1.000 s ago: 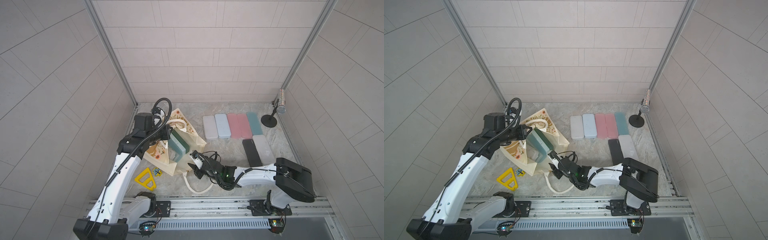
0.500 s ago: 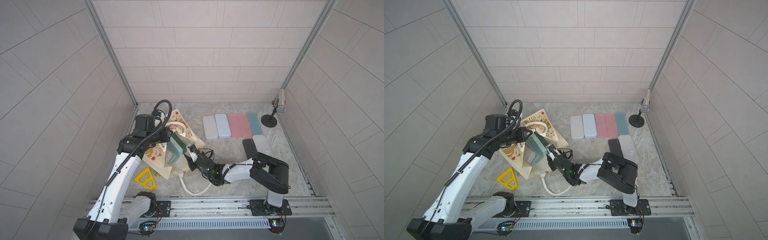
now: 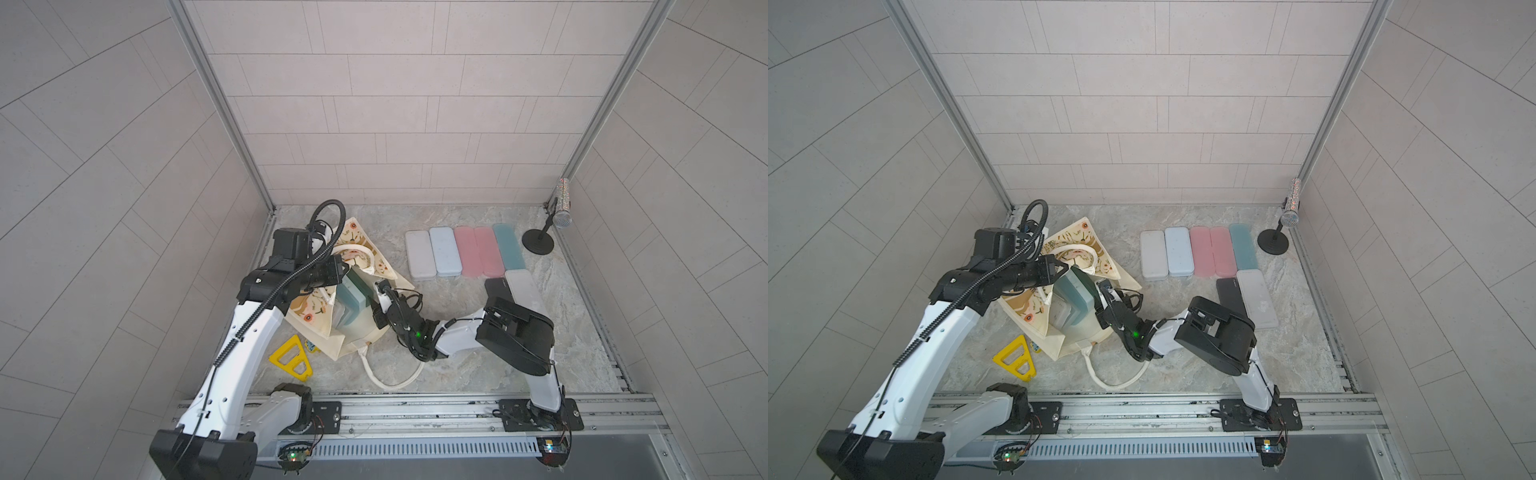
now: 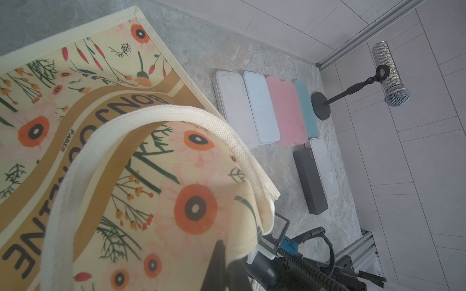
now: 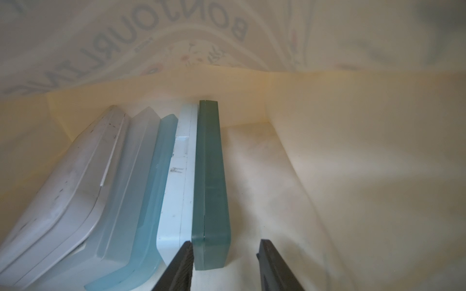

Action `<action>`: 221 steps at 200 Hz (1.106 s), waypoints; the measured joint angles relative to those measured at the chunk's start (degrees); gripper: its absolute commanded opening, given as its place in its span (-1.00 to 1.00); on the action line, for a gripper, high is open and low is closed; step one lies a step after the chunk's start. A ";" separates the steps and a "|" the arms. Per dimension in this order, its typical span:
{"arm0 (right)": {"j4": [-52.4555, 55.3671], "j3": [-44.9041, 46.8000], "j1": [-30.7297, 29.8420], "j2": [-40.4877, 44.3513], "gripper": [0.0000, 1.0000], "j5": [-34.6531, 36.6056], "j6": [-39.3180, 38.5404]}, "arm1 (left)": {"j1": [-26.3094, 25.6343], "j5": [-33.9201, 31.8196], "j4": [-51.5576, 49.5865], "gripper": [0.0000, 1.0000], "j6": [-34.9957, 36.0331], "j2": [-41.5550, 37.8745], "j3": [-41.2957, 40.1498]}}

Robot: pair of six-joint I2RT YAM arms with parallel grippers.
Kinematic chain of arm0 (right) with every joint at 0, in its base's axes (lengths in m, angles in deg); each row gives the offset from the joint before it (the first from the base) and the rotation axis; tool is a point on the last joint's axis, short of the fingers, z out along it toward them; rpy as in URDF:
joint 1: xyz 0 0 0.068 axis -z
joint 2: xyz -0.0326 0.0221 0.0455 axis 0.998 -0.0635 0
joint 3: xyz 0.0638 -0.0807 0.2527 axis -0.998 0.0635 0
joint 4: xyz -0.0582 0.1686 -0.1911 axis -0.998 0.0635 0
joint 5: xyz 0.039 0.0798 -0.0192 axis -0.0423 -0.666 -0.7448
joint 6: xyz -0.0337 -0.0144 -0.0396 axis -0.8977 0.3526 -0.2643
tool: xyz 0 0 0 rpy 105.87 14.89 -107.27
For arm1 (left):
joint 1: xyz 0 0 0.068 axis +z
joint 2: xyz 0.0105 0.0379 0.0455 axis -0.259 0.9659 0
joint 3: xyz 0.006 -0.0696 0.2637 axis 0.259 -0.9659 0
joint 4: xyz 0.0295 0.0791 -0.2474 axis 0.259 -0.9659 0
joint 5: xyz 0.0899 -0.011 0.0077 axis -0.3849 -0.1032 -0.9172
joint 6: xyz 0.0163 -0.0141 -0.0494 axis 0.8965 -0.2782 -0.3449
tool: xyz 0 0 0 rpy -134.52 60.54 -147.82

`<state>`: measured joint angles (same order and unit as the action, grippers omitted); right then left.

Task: Take out the pencil case from the canvas bag
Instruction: Pick up the pencil case from the canvas bag.

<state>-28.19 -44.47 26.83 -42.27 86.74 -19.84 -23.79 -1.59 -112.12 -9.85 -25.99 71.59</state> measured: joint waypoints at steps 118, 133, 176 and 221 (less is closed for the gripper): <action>-0.98 -2.36 0.33 -3.74 -0.01 -3.61 -0.39 | 0.00 -0.09 0.28 -1.00 -0.04 0.59 0.00; -0.90 -1.92 -0.57 -3.72 -0.01 -2.99 -2.99 | 0.00 -0.37 0.33 -1.00 -0.20 0.59 0.02; 0.39 -2.16 -3.08 -3.58 -0.01 -0.76 -11.04 | 0.09 -0.33 0.35 -1.00 -0.83 1.11 1.33; 2.54 -4.61 -3.21 -1.46 0.00 1.11 -14.73 | 0.13 1.16 0.98 -1.00 -1.95 0.92 3.06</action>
<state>-25.66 -49.09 23.62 -43.74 87.86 -34.57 -23.66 -0.44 -111.14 -11.79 -25.07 74.65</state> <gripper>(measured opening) 0.500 0.050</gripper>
